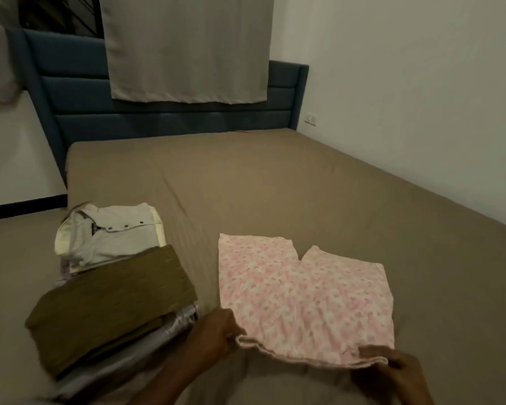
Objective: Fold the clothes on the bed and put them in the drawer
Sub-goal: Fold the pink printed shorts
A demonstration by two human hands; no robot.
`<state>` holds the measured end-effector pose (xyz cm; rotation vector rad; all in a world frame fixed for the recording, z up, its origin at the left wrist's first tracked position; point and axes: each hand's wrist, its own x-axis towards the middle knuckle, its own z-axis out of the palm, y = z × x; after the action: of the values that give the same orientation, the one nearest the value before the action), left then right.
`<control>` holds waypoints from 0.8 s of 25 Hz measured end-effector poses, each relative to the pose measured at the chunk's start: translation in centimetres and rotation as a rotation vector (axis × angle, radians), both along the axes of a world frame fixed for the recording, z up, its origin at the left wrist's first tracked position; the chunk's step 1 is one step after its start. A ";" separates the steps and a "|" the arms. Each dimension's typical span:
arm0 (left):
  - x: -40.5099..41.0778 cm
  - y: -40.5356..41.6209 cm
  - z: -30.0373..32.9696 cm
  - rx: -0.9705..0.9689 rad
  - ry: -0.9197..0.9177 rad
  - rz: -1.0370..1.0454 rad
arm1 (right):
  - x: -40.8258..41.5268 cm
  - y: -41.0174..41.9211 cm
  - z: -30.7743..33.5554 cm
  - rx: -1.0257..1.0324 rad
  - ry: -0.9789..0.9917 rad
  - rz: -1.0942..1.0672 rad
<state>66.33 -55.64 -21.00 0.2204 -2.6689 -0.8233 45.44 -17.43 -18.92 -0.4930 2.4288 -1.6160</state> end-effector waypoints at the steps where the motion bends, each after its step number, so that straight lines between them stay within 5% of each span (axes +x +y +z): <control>1: 1.6 0.7 -2.7 -0.097 -0.060 -0.014 | 1.5 1.0 -2.2 0.072 0.010 0.017; 4: 4.5 2.0 -5.8 -0.122 -0.047 0.051 | 3.5 2.7 -5.7 0.101 0.054 -0.054; 8: 5.4 4.5 -2.5 0.161 -0.026 0.521 | 5.2 -0.1 -3.3 0.187 0.187 -0.261; 12: 4.3 6.4 -2.6 0.501 -0.278 0.660 | 6.4 -9.8 -3.0 0.238 0.342 0.017; 16: 3.6 7.3 -3.4 0.893 -0.226 0.649 | 7.0 -21.6 -4.2 0.276 0.411 0.308; 20: 4.7 6.5 -2.8 1.247 -0.210 0.630 | 7.3 -30.5 -4.2 0.615 0.492 0.550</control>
<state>71.02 -49.17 -23.77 1.3640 -1.6235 -2.1027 52.76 -47.88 -23.08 -1.3899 2.5824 -0.5295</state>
